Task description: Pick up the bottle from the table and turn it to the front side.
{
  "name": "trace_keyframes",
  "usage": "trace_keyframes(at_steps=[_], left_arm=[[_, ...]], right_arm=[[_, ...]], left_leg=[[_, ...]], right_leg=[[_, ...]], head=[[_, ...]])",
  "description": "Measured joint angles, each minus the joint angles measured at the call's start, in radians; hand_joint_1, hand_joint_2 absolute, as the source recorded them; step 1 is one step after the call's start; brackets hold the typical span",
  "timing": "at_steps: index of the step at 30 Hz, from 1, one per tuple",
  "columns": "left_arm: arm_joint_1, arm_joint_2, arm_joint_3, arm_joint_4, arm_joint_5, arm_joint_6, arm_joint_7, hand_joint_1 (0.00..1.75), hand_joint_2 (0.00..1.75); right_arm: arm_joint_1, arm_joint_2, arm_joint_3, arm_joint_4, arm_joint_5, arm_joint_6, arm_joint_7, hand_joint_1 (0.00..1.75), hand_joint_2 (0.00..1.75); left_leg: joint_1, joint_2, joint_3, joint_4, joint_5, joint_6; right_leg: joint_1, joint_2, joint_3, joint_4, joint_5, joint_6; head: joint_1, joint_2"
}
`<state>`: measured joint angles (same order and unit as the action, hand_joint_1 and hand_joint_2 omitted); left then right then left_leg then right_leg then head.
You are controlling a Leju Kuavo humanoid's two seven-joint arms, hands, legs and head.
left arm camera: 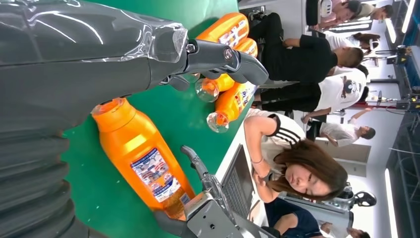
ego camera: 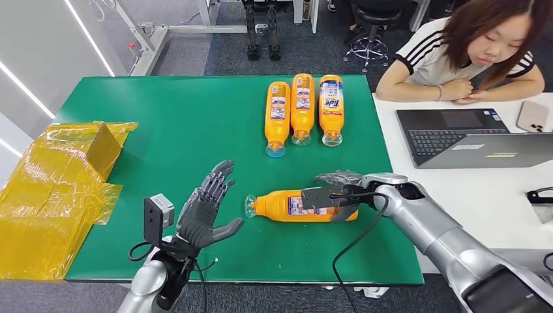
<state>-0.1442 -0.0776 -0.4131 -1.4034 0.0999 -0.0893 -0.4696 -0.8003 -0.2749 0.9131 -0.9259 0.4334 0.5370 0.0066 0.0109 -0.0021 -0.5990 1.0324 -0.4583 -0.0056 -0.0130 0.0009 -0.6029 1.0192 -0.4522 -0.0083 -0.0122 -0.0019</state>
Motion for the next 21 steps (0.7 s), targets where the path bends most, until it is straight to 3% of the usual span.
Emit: trace_keyframes(at_steps=[11, 15, 16, 21], left_arm=[[0.014, 0.0, 0.0, -0.001, -0.005, 0.009, -0.001, 0.0, 1.75], [0.016, 0.0, 0.0, -0.001, -0.005, 0.01, -0.002, 0.0, 1.75], [0.016, 0.0, 0.0, -0.001, -0.005, 0.01, -0.003, 0.0, 1.75], [0.019, 0.0, 0.0, -0.001, -0.005, 0.01, -0.003, 0.0, 1.75]], right_arm=[[0.021, 0.085, 0.065, 0.126, -0.029, -0.15, -0.092, 0.01, 1.75], [0.016, 0.109, 0.082, 0.156, -0.005, -0.162, -0.097, 1.66, 1.75], [0.013, 0.113, 0.087, 0.163, 0.002, -0.161, -0.096, 1.74, 1.75], [-0.007, 0.122, 0.115, 0.185, 0.038, -0.154, -0.08, 1.75, 1.75]], left_leg=[[0.0, 0.0, 0.0, 0.0, 0.0, 0.0], [0.0, 0.0, 0.001, 0.0, 0.0, 0.0], [0.0, 0.0, 0.001, 0.0, 0.0, 0.0], [0.0, 0.001, 0.004, 0.0, 0.0, 0.0]], right_leg=[[0.0, 0.0, 0.0, 0.0, 0.0, 0.0], [0.0, 0.0, 0.001, 0.0, 0.0, 0.0], [0.0, 0.0, 0.001, 0.0, 0.0, 0.0], [0.0, 0.0, 0.004, 0.0, 0.0, 0.0]], head=[[0.0, 0.0], [0.0, 0.0], [0.0, 0.0], [0.0, 0.0]])
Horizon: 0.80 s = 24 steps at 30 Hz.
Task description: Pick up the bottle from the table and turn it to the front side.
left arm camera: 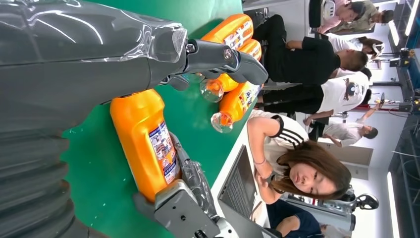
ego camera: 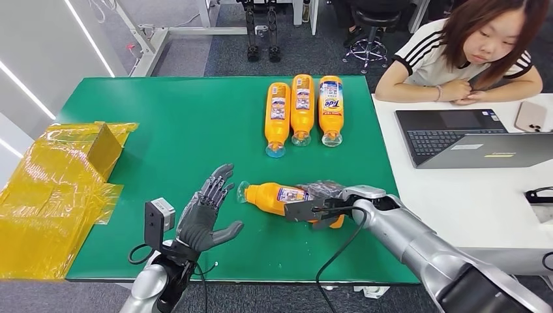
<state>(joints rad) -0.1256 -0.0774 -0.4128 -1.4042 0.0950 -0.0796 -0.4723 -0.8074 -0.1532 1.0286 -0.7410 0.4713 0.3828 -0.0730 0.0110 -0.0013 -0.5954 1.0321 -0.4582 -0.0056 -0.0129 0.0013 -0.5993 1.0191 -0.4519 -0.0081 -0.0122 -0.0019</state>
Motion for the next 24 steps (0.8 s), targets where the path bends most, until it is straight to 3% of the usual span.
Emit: trace_keyframes(at_steps=[9, 15, 20, 24], left_arm=[[0.006, 0.0, 0.0, 0.0, 0.0, 0.001, -0.002, 0.0, 1.75], [0.027, 0.001, 0.005, 0.0, -0.003, 0.01, -0.015, 0.0, 1.75], [0.04, 0.006, 0.017, 0.0, -0.013, 0.025, -0.038, 0.0, 1.75], [0.036, 0.008, 0.028, 0.0, -0.014, 0.034, -0.039, 0.0, 1.75]], right_arm=[[-0.021, 0.0, 0.027, 0.017, 0.01, -0.001, 0.009, 1.75, 1.75], [0.018, -0.002, -0.004, -0.015, -0.078, -0.135, -0.072, 1.75, 1.75], [0.191, -0.017, -0.188, -0.208, -0.294, -0.23, -0.226, 1.75, 1.75], [0.364, -0.011, -0.367, -0.368, -0.402, -0.292, -0.293, 1.75, 1.75]], left_leg=[[0.0, -0.001, 0.001, 0.0, 0.001, 0.001], [0.0, -0.001, 0.0, 0.0, 0.001, 0.001], [0.0, -0.003, -0.002, 0.0, 0.0, 0.0], [0.0, -0.007, -0.004, 0.0, 0.0, 0.0]], right_leg=[[0.0, -0.001, 0.001, 0.0, 0.0, 0.0], [0.0, -0.001, 0.0, 0.0, 0.0, 0.0], [0.0, -0.003, -0.001, -0.001, -0.001, 0.001], [0.0, -0.006, -0.001, -0.001, -0.002, 0.001]], head=[[0.0, 0.0], [0.0, 0.0], [0.0, 0.0], [0.0, 0.0]])
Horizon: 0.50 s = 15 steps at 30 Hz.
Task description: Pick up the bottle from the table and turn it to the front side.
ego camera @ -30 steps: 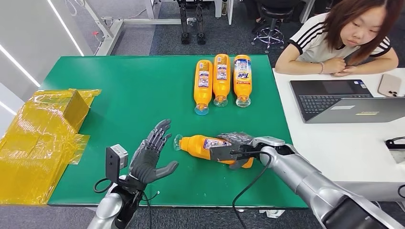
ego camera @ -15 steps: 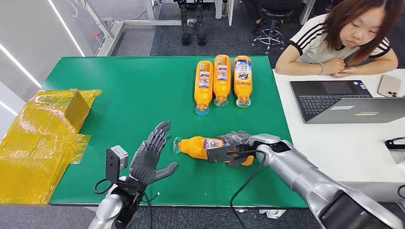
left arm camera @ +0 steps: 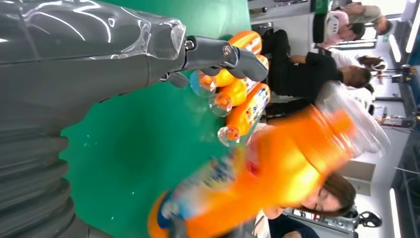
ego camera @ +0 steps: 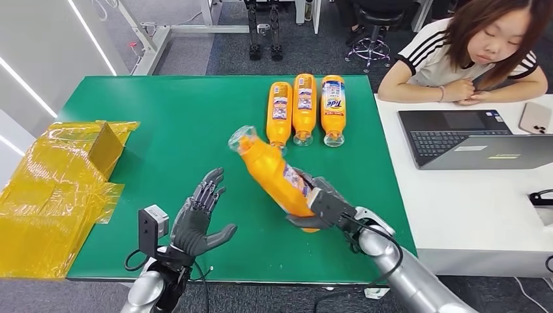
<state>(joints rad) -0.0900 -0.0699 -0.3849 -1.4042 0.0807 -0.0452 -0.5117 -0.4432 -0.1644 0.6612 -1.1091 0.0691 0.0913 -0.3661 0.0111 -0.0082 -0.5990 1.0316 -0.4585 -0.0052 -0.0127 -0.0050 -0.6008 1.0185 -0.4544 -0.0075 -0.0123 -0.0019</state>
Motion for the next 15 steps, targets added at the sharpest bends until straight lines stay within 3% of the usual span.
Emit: trace_keyframes(at_steps=[8, 15], left_arm=[[0.015, -0.009, 0.037, 0.0, -0.026, 0.009, 0.002, 0.0, 1.75], [-0.021, -0.018, 0.042, 0.017, -0.066, -0.056, 0.01, 0.0, 1.75]], right_arm=[[0.248, 0.085, -0.283, -0.179, 0.028, -0.135, -0.03, 1.75, 1.75], [0.325, 0.157, -0.385, -0.243, 0.074, -0.139, -0.05, 1.75, 1.75]], left_leg=[[0.0, 0.0, -0.001, 0.0, -0.001, 0.001], [0.0, 0.002, -0.001, 0.0, 0.0, 0.0]], right_leg=[[0.0, 0.0, -0.001, 0.0, -0.001, 0.0], [0.0, 0.001, -0.002, 0.0, 0.0, -0.001]], head=[[0.0, 0.0], [0.0, 0.0]])
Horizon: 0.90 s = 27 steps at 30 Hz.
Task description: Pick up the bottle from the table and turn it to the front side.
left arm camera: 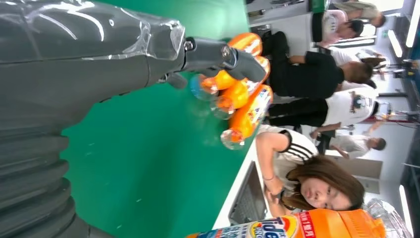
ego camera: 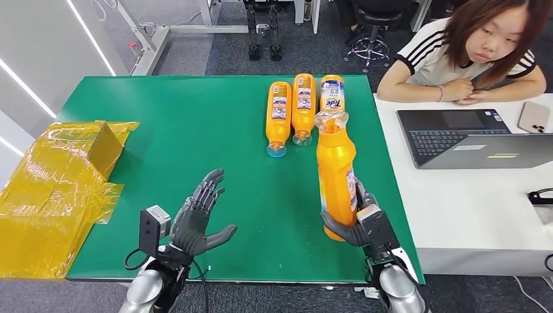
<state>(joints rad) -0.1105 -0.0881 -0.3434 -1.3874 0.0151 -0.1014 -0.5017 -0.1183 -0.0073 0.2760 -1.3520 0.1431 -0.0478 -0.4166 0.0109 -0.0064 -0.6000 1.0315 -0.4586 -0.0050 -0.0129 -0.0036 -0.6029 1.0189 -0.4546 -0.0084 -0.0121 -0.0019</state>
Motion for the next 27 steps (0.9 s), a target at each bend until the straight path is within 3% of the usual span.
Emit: trace_keyframes(at_steps=[8, 14, 19, 27], left_arm=[[-0.128, -0.02, -0.003, 0.054, 0.022, -0.068, 0.045, 0.0, 1.75], [-0.373, -0.062, -0.002, 0.2, 0.136, -0.127, 0.13, 0.0, 1.75], [-0.52, -0.07, 0.008, 0.319, 0.159, -0.163, 0.156, 0.0, 1.75], [-0.638, -0.045, 0.048, 0.463, 0.185, -0.215, 0.147, 0.0, 1.75]], right_arm=[[-0.053, 0.053, -0.001, 0.014, 0.036, -0.003, -0.037, 1.75, 1.75], [-0.212, 0.111, 0.094, 0.024, 0.174, -0.022, 0.008, 1.75, 1.75], [-0.299, 0.126, 0.201, 0.05, 0.27, -0.046, 0.052, 1.75, 1.75], [-0.335, 0.122, 0.234, 0.08, 0.266, -0.038, 0.073, 1.75, 1.75]], left_leg=[[0.0, 0.0, -0.001, 0.0, 0.002, -0.001], [0.0, 0.0, -0.001, 0.0, 0.006, -0.002], [0.0, 0.0, -0.001, 0.0, 0.007, -0.003], [0.0, 0.0, -0.001, 0.0, 0.006, -0.003]], right_leg=[[0.0, 0.0, 0.0, 0.001, 0.002, 0.0], [0.0, 0.001, -0.001, 0.001, 0.006, -0.001], [0.0, 0.0, -0.001, 0.001, 0.006, -0.001], [0.0, 0.001, -0.002, 0.001, 0.006, -0.001]], head=[[0.0, 0.0], [0.0, 0.0], [0.0, 0.0], [0.0, 0.0]])
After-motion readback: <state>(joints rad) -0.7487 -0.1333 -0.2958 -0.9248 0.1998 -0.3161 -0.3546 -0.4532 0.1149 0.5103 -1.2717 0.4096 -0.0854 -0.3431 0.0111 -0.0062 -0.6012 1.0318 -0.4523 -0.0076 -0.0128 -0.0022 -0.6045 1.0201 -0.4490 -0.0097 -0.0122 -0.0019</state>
